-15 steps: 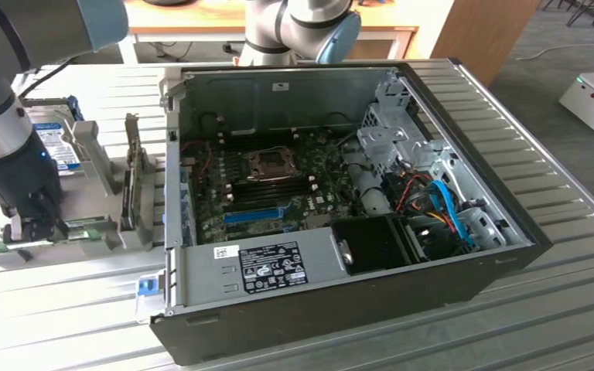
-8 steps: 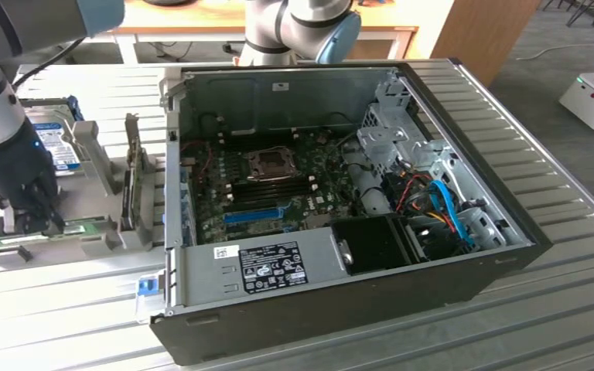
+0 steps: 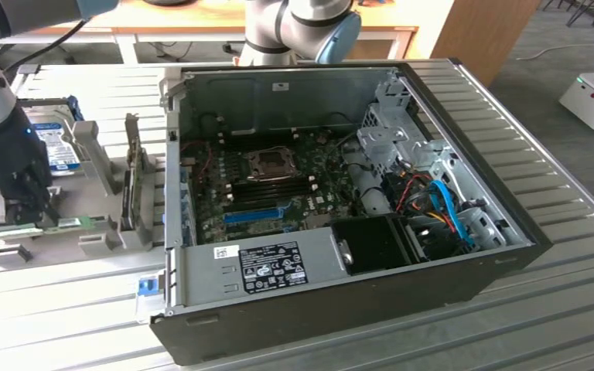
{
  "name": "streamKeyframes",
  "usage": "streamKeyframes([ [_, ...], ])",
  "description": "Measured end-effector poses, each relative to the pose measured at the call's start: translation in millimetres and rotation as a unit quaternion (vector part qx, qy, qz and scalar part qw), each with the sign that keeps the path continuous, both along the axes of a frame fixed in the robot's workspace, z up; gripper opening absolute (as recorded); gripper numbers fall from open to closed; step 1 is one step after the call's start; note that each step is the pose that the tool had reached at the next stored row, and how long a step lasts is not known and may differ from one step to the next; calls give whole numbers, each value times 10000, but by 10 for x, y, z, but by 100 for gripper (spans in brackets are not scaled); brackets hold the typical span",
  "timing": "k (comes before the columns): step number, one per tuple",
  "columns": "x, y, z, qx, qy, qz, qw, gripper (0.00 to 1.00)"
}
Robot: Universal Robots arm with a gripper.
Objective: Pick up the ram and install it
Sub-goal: 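Pick up the ram and move it above insertion slot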
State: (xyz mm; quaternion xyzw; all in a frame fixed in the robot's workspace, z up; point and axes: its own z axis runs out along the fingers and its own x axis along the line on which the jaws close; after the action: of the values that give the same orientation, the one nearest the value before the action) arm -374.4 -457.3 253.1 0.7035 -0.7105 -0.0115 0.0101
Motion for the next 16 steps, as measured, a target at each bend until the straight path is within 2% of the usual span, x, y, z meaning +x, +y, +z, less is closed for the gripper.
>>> streamKeyframes([
  [16,0,0,362,0,0,0,10000,12],
])
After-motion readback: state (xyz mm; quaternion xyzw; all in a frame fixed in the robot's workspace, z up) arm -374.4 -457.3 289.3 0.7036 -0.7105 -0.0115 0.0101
